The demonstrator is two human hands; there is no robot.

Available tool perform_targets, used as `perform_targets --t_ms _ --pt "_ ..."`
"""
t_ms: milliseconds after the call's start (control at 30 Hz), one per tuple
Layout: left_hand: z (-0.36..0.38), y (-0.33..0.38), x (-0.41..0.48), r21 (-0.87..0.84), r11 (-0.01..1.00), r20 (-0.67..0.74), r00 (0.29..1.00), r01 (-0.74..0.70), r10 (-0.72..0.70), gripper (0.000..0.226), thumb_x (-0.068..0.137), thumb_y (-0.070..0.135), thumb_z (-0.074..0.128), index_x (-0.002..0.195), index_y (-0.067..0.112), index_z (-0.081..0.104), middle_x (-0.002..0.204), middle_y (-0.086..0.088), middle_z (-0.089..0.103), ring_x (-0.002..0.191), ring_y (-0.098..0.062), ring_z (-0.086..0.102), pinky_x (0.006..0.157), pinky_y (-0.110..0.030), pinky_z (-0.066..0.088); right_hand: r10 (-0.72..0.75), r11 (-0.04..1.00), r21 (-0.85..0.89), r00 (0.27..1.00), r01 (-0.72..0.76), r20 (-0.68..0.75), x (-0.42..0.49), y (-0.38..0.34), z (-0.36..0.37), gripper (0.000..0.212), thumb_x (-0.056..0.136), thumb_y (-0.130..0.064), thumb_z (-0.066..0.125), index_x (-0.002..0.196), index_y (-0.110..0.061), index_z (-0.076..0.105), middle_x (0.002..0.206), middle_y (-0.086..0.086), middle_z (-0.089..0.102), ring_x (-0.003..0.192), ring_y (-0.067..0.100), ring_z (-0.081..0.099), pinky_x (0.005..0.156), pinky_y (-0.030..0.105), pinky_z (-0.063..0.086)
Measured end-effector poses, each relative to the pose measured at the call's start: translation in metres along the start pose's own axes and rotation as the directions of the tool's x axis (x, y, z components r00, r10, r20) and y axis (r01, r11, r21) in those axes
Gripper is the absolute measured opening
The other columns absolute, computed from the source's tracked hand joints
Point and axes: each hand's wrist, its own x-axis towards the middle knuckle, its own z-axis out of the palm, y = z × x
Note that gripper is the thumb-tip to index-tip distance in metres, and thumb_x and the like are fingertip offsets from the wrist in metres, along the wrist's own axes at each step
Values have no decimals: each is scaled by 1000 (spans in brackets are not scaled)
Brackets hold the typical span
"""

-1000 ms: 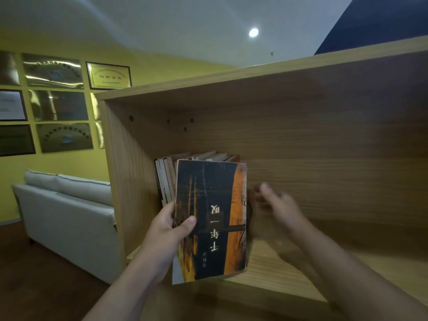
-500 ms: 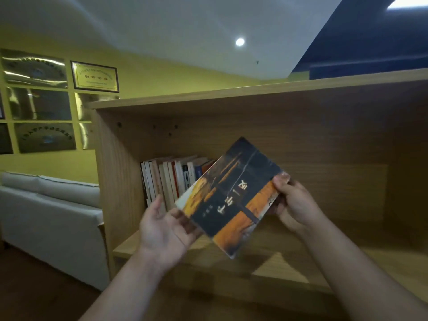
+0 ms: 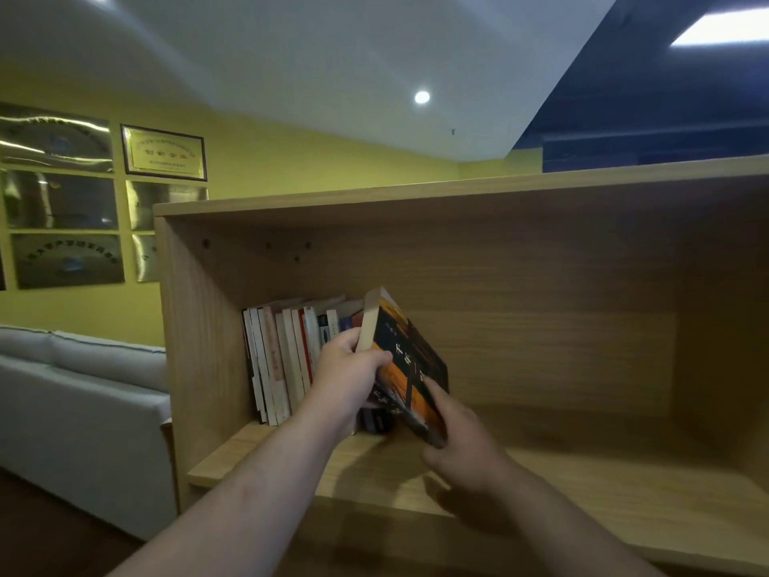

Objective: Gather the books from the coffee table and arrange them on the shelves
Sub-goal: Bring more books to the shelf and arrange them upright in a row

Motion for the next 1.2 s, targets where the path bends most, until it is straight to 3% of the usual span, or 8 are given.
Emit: perform_targets --t_ms 233,467,567,633,700,800,1000,1200 --pt "12 7 33 5 999 31 999 33 -34 7 93 18 63 97 23 63 96 -5 71 88 -21 68 65 -34 58 10 998 -61 1000 -11 -16 20 -15 11 97 99 -37 59 156 -49 -18 158 0 42 137 21 49 111 40 44" --pt "-7 -24 55 -83 995 153 987 58 -45 26 94 42 65 110 22 70 105 2 77 100 -14 72 83 -33 62 0 994 106 1000 3 -30 35 -10 22 69 101 -28 55 155 -51 18 136 -6 63 120 11 59 100 32 48" --pt "-32 -61 52 116 982 117 984 -150 136 14 96 41 60 107 38 68 106 16 72 109 -8 67 85 -25 58 33 991 134 997 -24 -72 43 -3 29 51 102 -32 55 150 -39 38 125 -11 68 113 8 62 98 32 51" --pt "-50 -93 49 544 785 17 940 -296 342 33 95 36 63 127 39 60 123 27 60 127 -7 54 100 -26 49 41 989 147 997 -32 -58 48 -2 33 50 102 -37 54 149 -42 38 124 -16 68 112 2 62 98 31 52" --pt "-64 -121 48 774 578 49 933 -261 355 72 92 37 65 152 42 26 159 23 18 152 -11 14 121 -37 23 37 985 168 999 -32 -25 54 -2 36 55 100 -41 56 150 -49 34 126 -19 67 111 -2 63 97 30 55" --pt "-71 -141 52 761 617 139 979 -200 146 94 93 37 65 152 48 -8 156 24 -37 150 -10 -21 125 -44 8 26 977 212 998 -36 49 65 -3 39 72 96 -40 62 149 -63 19 128 -21 64 107 -2 67 90 29 58" --pt "-71 -147 58 811 554 172 982 -188 80 107 91 37 65 140 52 -29 137 28 -57 145 -10 -33 125 -44 8 0 972 236 997 -17 71 93 -4 46 94 88 -45 69 149 -66 2 131 -23 56 114 -1 59 101 36 52" --pt "-70 -151 58 820 535 184 979 -203 89 108 91 38 62 138 52 -34 143 23 -55 145 -12 -34 126 -46 4 29 948 318 998 -9 -57 102 2 68 78 86 -46 71 146 -62 24 140 -21 58 126 3 57 107 40 49"
